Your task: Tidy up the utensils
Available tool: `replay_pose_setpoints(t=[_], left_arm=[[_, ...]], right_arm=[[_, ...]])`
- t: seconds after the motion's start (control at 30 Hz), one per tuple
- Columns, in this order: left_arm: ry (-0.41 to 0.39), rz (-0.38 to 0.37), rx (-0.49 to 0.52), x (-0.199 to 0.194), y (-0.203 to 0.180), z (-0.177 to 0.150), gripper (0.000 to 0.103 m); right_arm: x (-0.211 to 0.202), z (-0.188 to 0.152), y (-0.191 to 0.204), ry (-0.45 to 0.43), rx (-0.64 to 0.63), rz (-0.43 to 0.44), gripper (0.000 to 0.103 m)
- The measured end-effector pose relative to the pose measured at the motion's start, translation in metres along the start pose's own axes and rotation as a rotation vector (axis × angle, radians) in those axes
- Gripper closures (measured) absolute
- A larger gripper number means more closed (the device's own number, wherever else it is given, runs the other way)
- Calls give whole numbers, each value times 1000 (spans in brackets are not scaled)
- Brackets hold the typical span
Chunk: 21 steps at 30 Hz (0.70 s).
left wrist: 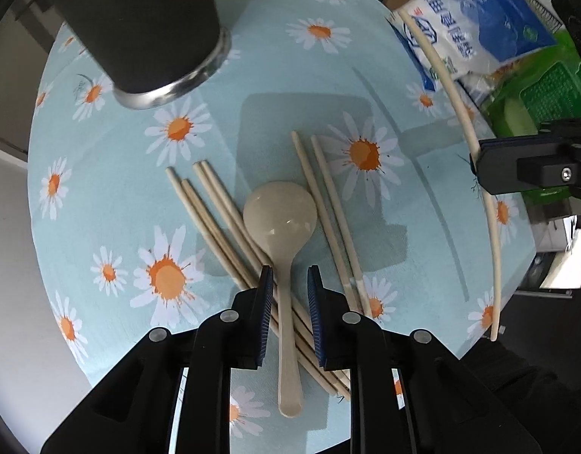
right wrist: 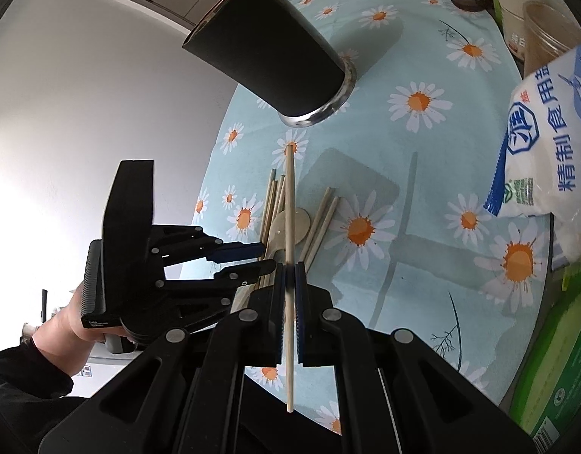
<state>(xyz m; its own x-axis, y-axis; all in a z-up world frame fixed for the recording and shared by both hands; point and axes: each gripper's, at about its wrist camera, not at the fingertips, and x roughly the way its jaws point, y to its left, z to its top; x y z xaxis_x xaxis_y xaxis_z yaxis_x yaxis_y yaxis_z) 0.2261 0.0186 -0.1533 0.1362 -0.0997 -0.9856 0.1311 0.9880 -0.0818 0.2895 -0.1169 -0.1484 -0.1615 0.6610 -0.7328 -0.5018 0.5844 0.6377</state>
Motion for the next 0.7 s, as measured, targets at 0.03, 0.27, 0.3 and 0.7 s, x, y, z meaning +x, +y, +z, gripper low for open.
replay_pose_setpoints(t=[0.03,0.27,0.3,0.7], left_arm=[[7,5,2,1,-1,2,85],[35,29,16,8,-2,9,86],[41,35,20,9,-2,11,88],[13,45,2,6,-1,13,95]], right_arm=[[-1,0,0,-4,3,4,97],[-9,0,-4,-29,10,22,97],[-9,0,-4,-31,10,25,97],[-12,1,-6,-29,10,30,97]])
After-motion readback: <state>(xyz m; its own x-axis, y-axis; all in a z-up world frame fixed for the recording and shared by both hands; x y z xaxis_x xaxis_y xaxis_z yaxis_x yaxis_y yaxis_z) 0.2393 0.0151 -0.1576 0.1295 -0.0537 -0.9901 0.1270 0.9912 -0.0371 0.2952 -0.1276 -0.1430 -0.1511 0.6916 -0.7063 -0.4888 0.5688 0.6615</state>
